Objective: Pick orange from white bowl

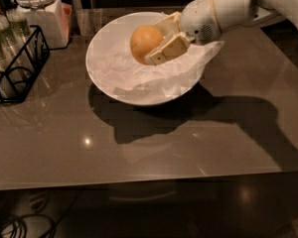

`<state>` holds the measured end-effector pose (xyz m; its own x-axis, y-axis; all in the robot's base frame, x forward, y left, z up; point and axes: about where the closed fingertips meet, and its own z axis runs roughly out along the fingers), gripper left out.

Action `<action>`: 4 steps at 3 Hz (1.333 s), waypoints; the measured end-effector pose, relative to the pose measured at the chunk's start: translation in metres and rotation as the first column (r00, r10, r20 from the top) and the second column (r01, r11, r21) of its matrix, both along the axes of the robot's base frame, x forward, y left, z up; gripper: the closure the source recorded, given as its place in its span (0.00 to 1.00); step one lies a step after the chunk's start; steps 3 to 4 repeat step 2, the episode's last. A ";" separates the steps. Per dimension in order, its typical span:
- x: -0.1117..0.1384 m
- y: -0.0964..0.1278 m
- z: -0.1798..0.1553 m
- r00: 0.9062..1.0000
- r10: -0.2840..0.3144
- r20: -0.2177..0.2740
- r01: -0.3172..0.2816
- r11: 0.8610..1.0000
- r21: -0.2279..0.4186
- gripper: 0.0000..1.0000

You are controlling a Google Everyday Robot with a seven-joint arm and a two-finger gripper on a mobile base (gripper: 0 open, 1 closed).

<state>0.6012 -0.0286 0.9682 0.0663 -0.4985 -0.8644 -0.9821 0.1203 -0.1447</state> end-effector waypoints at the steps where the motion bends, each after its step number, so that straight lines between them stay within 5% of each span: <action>1: -0.033 -0.025 0.023 0.997 -0.079 0.018 0.079 0.997 -0.026 1.00; 2: -0.066 -0.045 0.035 0.987 -0.163 0.011 0.163 0.984 -0.075 1.00; 4: -0.066 -0.045 0.035 0.987 -0.163 0.011 0.163 0.984 -0.075 1.00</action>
Offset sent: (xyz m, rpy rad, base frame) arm -0.1072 -0.0745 0.0506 -0.1359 0.0140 -0.2764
